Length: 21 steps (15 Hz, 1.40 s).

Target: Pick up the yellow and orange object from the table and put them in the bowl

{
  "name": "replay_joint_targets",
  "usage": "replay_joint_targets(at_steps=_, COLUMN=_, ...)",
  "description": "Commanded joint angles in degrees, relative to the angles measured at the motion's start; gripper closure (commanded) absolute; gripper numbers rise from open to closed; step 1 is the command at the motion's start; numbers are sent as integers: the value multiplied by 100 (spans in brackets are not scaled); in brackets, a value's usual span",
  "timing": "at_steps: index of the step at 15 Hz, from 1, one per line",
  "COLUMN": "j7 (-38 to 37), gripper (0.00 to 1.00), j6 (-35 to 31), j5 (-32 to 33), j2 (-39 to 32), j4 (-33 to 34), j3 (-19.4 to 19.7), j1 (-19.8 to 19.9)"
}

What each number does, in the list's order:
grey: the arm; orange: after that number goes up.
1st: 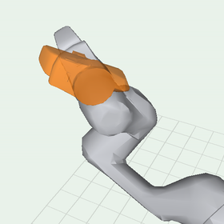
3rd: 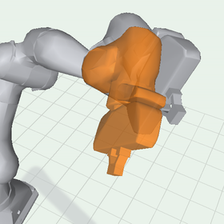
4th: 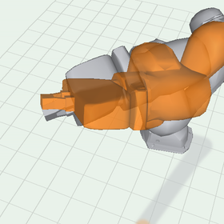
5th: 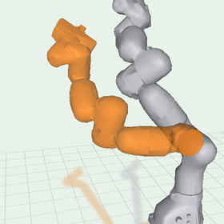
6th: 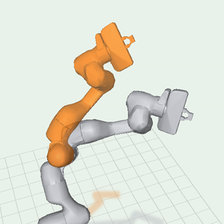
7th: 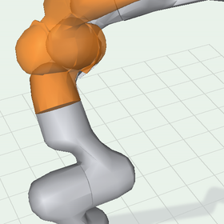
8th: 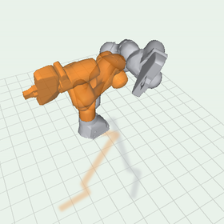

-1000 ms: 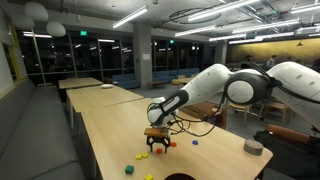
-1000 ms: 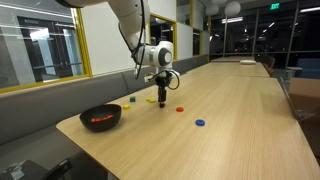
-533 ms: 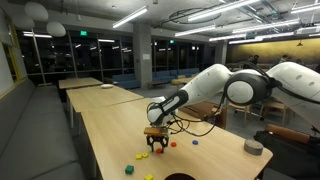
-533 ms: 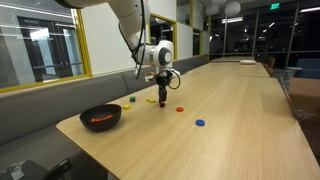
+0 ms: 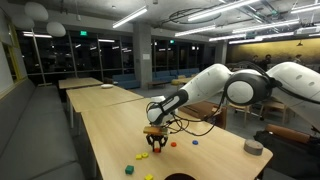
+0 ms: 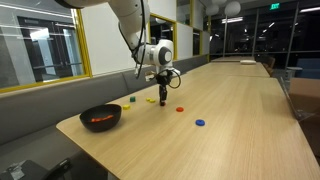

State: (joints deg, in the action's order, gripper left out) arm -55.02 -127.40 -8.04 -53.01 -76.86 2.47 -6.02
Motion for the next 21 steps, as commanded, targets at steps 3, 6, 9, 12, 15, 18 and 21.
replay_joint_targets(at_steps=3, j7=22, gripper=78, j6=-64, j5=90, j2=688, j4=-792, j3=78, j1=-164)
replay_joint_targets(at_steps=6, j7=-60, gripper=78, j6=-125, j5=82, j2=1259, j4=-1479, j3=58, j1=-297)
replay_joint_targets(at_steps=9, j7=-77, gripper=78, j6=-90, j5=57, j2=1918, j4=-2224, j3=-25, j1=-443)
replay_joint_targets(at_steps=12, j7=-138, gripper=78, j6=-80, j5=53, j2=2564, j4=-2951, j3=-124, j1=-603)
replay_joint_targets(at_steps=15, j7=-228, gripper=78, j6=-60, j5=39, j2=3172, j4=-3688, j3=-256, j1=-707)
replay_joint_targets(at_steps=18, j7=-258, gripper=78, j6=-8, j5=-37, j2=3634, j4=-4314, j3=-427, j1=-709)
replay_joint_targets(at_steps=21, j7=-263, gripper=78, j6=25, j5=-142, j2=3943, j4=-4819, j3=-582, j1=-670)
